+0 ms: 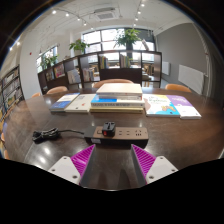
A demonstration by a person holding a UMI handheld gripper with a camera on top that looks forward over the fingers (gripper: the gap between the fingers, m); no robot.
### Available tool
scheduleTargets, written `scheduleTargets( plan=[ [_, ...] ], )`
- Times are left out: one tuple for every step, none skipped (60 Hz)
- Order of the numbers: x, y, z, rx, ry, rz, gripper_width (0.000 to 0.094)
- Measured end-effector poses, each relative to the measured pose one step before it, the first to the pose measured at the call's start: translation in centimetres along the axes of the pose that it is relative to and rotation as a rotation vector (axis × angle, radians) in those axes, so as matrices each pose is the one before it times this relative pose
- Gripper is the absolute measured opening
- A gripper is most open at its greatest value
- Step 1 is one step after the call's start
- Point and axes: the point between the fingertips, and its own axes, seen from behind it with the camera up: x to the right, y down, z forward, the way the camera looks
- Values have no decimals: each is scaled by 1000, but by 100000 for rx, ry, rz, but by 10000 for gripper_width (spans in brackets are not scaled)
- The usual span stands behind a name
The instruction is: Unplug charger
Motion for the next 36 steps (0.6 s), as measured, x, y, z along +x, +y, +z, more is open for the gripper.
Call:
scheduleTargets(
  plan=[
    [-166, -877, 1241, 149, 202, 329, 686],
    [-162, -389, 803, 185, 147, 252, 677],
    [-146, -390, 819, 210, 179, 214, 671],
    [-134, -364, 807, 251, 114, 174, 664],
    [-130, -344, 718, 220, 84, 59, 654],
    [-161, -404, 833, 309, 273, -57, 647],
    [-28, -432, 727, -45, 395, -86, 633],
    [-83, -301, 706, 103, 212, -270, 619],
    [-101, -238, 654, 75, 121, -272, 603],
    [-110, -211, 670, 32, 103, -223, 584],
    [-24, -148, 618, -96, 279, -27, 562],
    [-85, -100, 574, -247, 306, -9, 529],
    [-55, 86, 163, -287, 323, 8, 488],
    [17, 58, 460, -549, 437, -98, 440],
    [100, 36, 333, -348, 782, -284, 403],
    [290, -381, 269, 1325, 1560, -806, 328],
    [-166, 60, 170, -299, 270, -376, 280],
    [94, -33, -29, 45, 529, -42, 279],
    [-38, 31, -19, 52, 239, 50, 275],
    [171, 36, -55, -447, 435, 366, 258],
    [5, -13, -34, 305, 348, 488, 247],
    [78, 29, -19, 147, 525, 661, 224],
    [92, 1, -6, 153, 523, 588, 205],
    [25, 8, -23, 43, 267, 415, 192],
    [9, -12, -12, -52, 169, 162, 179],
    [-210, 114, -43, -110, 369, -348, 170],
    [140, -38, 78, -499, -66, -602, 156],
    [65, -74, 35, -426, -17, -248, 150],
    [68, 24, 71, -945, -109, 69, 141],
    [67, -32, 86, -1227, -124, 698, 137],
    [-202, 173, -57, -1768, 163, 808, 131],
    [21, -57, -37, -2426, -1, 1046, 118],
    [3, -34, -131, -2941, -53, 1230, 114],
    [1, -597, -376, -1089, -226, 970, 116],
    [6, -1690, -845, 3373, -67, 839, 114],
    [218, -1608, -345, 3151, 431, 412, 113]
  ],
)
